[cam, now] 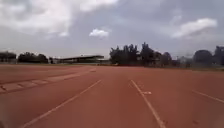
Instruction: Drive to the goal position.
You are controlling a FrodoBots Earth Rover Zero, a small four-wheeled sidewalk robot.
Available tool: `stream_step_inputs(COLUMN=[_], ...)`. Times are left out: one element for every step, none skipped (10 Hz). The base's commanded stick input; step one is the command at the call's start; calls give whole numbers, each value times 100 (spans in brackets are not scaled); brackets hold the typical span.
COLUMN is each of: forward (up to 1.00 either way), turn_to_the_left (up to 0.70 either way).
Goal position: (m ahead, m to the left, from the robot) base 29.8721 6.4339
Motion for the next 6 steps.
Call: stream_step_inputs(forward=[45,45,45,45,45,45], turn_to_the_left=[0,0,0,0,0,0])
